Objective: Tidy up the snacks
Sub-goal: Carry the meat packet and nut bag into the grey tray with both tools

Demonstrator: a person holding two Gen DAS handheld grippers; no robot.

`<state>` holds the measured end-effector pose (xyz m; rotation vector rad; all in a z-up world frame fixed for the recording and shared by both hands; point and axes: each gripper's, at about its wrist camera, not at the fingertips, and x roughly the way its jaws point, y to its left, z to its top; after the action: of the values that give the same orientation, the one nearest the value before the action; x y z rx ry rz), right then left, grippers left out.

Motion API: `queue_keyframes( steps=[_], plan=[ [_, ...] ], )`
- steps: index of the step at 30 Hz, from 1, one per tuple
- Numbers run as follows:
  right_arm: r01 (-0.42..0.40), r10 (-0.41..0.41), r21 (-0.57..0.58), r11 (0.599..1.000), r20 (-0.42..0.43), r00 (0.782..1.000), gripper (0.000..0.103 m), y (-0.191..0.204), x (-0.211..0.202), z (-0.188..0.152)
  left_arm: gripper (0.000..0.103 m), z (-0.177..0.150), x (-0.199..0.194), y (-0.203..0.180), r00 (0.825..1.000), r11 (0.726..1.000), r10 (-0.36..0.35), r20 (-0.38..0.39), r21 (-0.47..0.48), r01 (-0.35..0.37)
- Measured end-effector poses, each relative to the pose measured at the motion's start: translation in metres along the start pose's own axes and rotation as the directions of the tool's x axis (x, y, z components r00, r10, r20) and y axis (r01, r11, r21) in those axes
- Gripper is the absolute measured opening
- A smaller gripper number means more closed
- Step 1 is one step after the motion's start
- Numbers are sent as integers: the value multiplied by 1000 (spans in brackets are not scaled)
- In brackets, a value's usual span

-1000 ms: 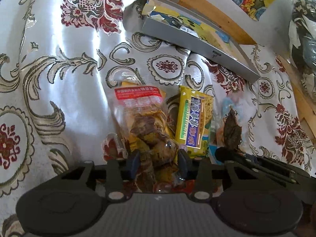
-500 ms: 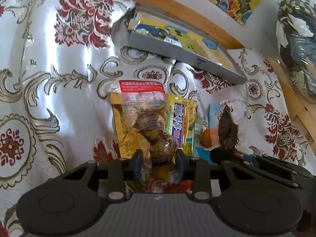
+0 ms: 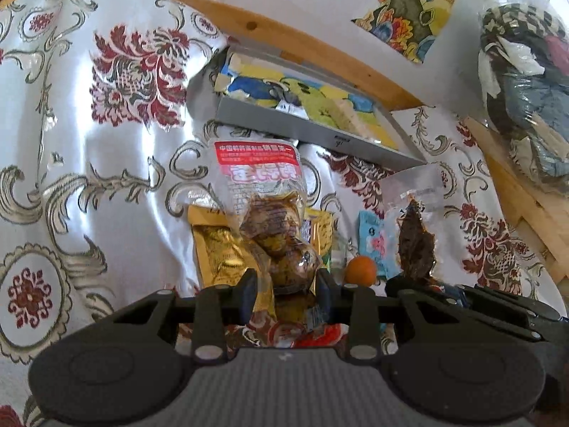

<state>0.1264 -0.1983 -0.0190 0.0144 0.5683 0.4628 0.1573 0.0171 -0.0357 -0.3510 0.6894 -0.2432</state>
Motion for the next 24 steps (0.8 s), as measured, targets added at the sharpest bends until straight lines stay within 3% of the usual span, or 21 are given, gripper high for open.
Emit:
queue_keyframes(
  steps=[9, 18, 24],
  plan=[
    [-1, 1, -32, 999, 10, 1000, 10, -35, 1, 25, 38, 38, 5, -13, 1000, 1000, -14, 15, 1, 14],
    [40, -37, -64, 997, 47, 998, 10, -88, 26, 79, 38, 101, 47, -41, 998, 995, -67, 19, 74, 65],
    [84, -84, -1, 996, 89, 993, 11, -129, 50, 115, 38, 139, 81, -56, 996, 989, -84, -14, 120, 85]
  ],
)
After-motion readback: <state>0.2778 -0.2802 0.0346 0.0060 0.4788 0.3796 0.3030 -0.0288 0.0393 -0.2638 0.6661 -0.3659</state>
